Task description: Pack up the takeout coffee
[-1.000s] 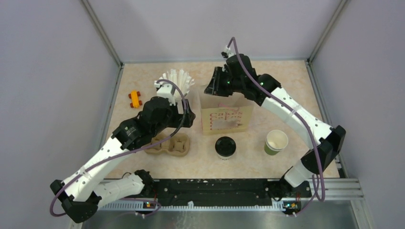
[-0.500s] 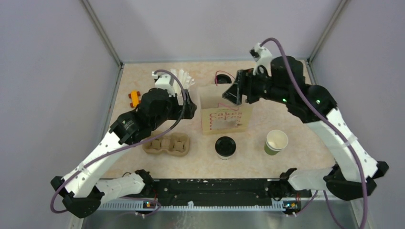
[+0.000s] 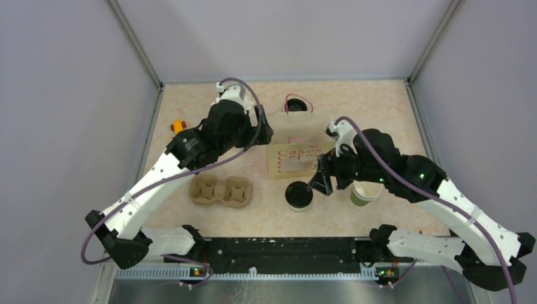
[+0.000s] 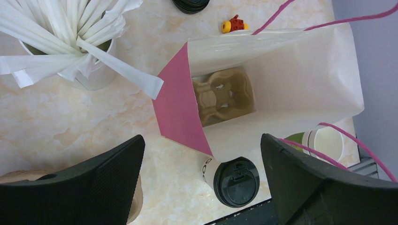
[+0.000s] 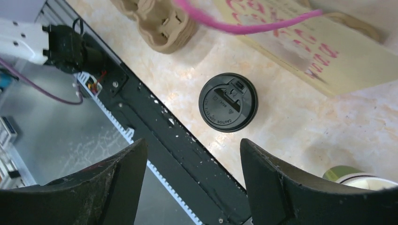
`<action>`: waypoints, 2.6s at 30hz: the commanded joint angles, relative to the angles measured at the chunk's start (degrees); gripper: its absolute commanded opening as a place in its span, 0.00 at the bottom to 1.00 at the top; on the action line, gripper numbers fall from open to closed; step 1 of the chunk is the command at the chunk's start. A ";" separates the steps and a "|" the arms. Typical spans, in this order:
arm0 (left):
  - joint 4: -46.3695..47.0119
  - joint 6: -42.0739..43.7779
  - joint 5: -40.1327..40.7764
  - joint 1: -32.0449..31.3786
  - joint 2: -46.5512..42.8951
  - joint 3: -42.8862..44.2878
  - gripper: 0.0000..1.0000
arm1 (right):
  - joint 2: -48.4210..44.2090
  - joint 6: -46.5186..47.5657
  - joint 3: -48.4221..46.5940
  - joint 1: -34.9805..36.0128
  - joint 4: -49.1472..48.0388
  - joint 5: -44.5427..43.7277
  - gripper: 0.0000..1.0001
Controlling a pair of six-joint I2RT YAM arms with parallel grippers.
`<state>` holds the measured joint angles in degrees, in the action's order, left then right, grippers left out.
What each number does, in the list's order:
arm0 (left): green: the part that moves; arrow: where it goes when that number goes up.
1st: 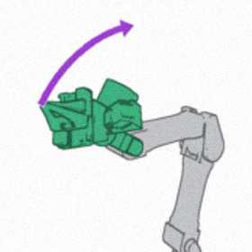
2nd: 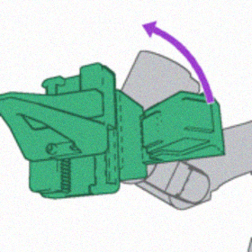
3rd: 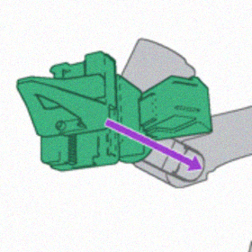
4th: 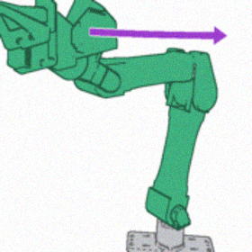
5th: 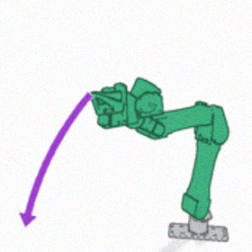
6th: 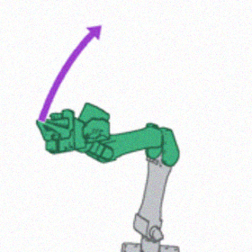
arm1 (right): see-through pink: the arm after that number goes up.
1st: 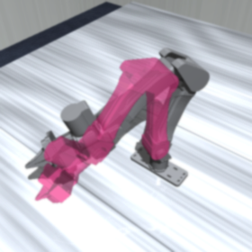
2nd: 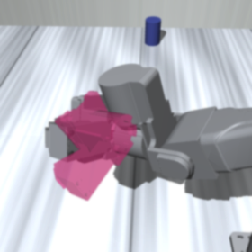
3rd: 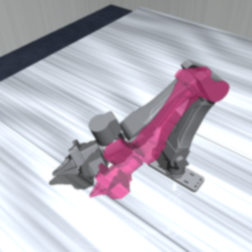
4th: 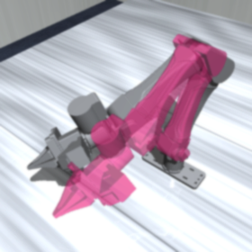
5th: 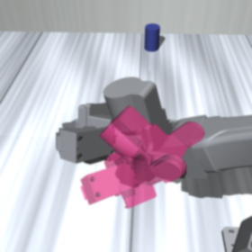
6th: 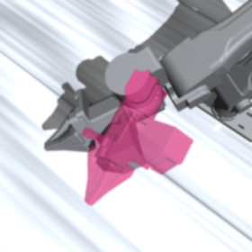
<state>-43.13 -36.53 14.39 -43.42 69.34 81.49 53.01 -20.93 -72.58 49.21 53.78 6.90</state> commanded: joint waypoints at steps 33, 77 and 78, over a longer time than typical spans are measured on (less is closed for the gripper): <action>1.30 1.54 -10.01 8.44 -0.05 -1.03 0.97 | 21.96 5.53 8.26 13.85 -10.47 -17.37 0.83; 1.69 1.12 -10.69 8.52 -0.09 -1.24 0.97 | 23.08 5.31 10.84 11.57 -12.75 -15.35 0.83; 1.73 1.11 -10.77 8.51 -0.04 -1.18 0.97 | 23.05 5.31 10.81 11.59 -12.83 -15.21 0.83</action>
<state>-43.64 -35.44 3.88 -35.18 70.63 80.12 75.61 -15.18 -60.25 61.19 41.74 -8.14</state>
